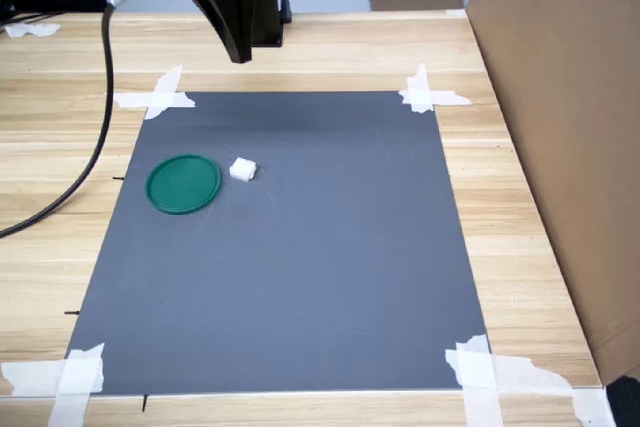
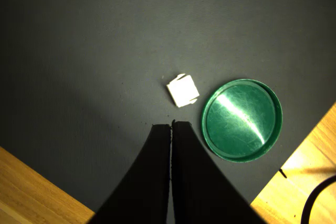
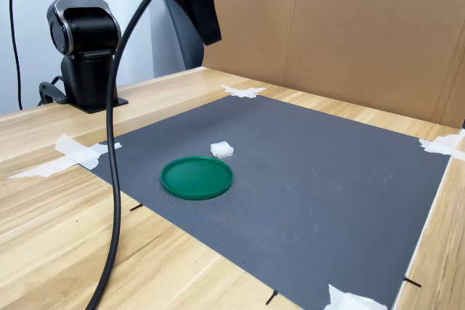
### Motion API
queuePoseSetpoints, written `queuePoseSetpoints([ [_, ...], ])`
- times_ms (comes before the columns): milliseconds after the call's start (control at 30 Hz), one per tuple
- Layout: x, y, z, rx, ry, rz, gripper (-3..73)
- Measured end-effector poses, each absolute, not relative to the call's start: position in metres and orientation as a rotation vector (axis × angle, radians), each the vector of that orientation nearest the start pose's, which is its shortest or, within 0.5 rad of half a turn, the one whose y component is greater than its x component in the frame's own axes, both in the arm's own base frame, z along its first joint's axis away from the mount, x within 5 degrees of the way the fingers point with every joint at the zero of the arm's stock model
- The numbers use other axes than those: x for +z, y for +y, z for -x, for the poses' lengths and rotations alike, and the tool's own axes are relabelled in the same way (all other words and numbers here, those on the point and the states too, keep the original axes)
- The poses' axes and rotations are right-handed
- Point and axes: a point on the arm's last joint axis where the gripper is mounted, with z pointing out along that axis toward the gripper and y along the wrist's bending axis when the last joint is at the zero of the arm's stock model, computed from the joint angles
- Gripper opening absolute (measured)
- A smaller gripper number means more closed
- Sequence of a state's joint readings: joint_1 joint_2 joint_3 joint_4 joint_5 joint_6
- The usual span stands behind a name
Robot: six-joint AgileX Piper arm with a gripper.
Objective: Grasp a white terminal and put it in the green lid.
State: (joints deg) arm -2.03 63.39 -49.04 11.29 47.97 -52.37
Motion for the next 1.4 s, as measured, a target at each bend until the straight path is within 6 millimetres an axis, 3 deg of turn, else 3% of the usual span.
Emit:
queuePoseSetpoints([
  [67,0.293,0.006,-0.212,-0.132,2.348,1.065,-2.8],
  [267,0.284,0.006,-0.218,-0.098,2.399,1.083,-2.6],
  [333,0.275,0.005,-0.22,-0.084,2.451,1.134,0.7],
  [400,0.265,0.0,-0.225,-0.119,2.499,1.203,12.9],
  [433,0.264,0.0,-0.226,-0.133,2.501,1.212,15.5],
  [567,0.262,-0.006,-0.237,-0.268,2.437,1.232,51.5],
  [733,0.265,-0.008,-0.241,-0.319,2.395,1.226,68.5],
  [1000,0.263,-0.007,-0.237,-0.28,2.433,1.239,70.1],
  [1133,0.261,-0.001,-0.237,-0.134,2.502,1.213,70.3],
  [1233,0.262,0.001,-0.247,-0.054,2.561,1.158,69.9],
  [1400,0.261,-0.001,-0.264,-0.064,2.595,1.12,68.0],
])
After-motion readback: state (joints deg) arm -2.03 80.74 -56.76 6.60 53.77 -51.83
